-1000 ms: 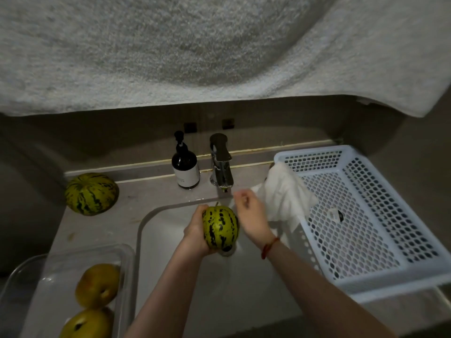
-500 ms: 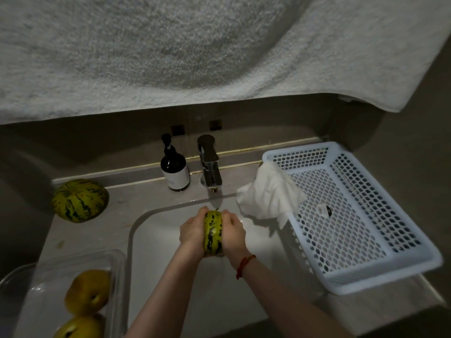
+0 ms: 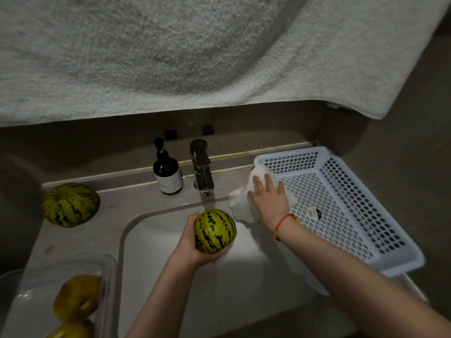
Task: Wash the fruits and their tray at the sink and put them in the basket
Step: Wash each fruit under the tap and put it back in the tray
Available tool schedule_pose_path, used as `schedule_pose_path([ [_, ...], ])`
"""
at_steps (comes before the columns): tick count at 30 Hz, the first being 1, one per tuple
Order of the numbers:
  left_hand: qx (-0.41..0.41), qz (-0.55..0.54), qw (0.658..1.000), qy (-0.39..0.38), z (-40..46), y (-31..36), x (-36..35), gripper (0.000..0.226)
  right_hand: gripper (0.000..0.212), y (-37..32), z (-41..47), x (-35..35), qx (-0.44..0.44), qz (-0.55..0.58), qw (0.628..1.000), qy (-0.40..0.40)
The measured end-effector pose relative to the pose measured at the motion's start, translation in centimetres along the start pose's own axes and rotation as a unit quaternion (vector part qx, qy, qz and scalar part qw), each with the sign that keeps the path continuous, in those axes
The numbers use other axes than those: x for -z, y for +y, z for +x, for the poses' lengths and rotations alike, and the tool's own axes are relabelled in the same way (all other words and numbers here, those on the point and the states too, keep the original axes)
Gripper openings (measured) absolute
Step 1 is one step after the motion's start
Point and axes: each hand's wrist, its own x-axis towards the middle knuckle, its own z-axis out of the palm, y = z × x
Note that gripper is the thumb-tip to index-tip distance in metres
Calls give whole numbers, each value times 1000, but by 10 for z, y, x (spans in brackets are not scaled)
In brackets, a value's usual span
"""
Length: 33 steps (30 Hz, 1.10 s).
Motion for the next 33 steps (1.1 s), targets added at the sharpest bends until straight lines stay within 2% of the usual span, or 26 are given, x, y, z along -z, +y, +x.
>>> schedule_pose_path([
  [4, 10, -13, 1000, -18, -4, -5, -3, 41, 44, -11, 3, -7, -21, 19, 999, 33],
  [6, 6, -9, 1000, -18, -6, -5, -5, 40, 41, -8, 5, -6, -17, 32, 998, 51],
  [8, 0, -6, 1000, -17, -9, -5, -7, 39, 38, -1, 8, -4, -30, 90, 991, 91],
  [9, -1, -6, 1000, -17, -10, -5, -7, 39, 34, 6, 9, -3, -52, 163, 977, 126],
  [11, -1, -4, 1000, -23, -13, -6, -7, 40, 20, 20, 8, 6, -77, 371, 902, 205],
  [12, -2, -2, 1000, -28, -15, -6, -7, 40, 15, 28, 8, 10, -87, 476, 847, 219],
  [15, -7, 6, 999, -41, -20, -7, -8, 41, 16, 58, 4, 28, -118, 690, 676, 231],
  [17, -18, 17, 999, -45, -26, -8, -10, 42, 16, 72, -3, 50, -118, 818, 531, 188],
  [18, -26, 24, 998, -45, -28, -8, -12, 41, 18, 77, -5, 58, -111, 855, 484, 147],
  [19, -35, 25, 998, -44, -31, -8, -14, 41, 22, 82, -10, 67, -111, 874, 464, 97],
  [20, -44, 26, 998, -44, -34, -8, -17, 41, 26, 86, -14, 74, -107, 881, 457, 68],
  [21, -54, 27, 997, -48, -38, -9, -21, 42, 28, 89, -18, 82, -67, 883, 462, 48],
  [22, -65, 29, 996, -55, -41, -9, -24, 42, 30, 95, -24, 88, -46, 882, 460, 93],
  [25, -102, 20, 990, -93, -50, -7, -33, 43, 53, 97, -40, 104, 31, 888, 440, 131],
  [27, -123, 9, 983, -137, -56, -2, -38, 45, 73, 94, -46, 117, 96, 910, 385, 125],
  [31, -157, 5, 963, -220, -75, 10, -53, 45, 60, 85, -54, 141, 95, 925, 349, 115],
  [32, -166, 9, 960, -225, -79, 12, -55, 44, 62, 79, -57, 145, 97, 928, 345, 102],
  [33, -173, 11, 958, -229, -79, 13, -57, 45, 58, 74, -54, 144, 102, 924, 357, 93],
])
